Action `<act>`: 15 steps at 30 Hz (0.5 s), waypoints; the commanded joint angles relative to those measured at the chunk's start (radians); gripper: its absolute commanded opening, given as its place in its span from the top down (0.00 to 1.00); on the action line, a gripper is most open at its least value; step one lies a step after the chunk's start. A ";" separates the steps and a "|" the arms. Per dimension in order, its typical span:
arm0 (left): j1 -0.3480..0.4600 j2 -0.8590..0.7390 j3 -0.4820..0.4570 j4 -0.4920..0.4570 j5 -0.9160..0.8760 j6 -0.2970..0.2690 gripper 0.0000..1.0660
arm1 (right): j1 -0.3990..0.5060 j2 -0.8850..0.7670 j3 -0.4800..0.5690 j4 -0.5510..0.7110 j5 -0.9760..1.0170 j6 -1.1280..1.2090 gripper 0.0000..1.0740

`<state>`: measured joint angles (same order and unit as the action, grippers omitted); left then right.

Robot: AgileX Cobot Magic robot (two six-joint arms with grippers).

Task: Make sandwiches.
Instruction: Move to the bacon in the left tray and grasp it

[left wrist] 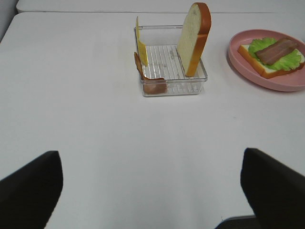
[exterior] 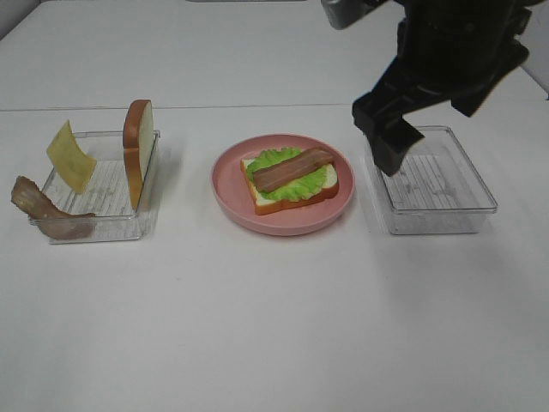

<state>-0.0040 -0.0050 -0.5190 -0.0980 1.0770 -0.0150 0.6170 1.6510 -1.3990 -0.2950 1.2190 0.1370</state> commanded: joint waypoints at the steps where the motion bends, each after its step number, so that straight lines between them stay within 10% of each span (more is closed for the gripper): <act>1: 0.002 -0.013 0.002 -0.006 -0.004 -0.002 0.13 | -0.003 -0.043 0.067 0.003 0.023 0.035 0.08; 15: 0.002 -0.013 0.002 -0.006 -0.004 -0.002 0.13 | -0.004 -0.242 0.320 0.002 -0.025 0.110 0.08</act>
<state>-0.0040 -0.0050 -0.5190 -0.0980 1.0770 -0.0150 0.6170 1.4170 -1.0880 -0.2950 1.1990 0.2360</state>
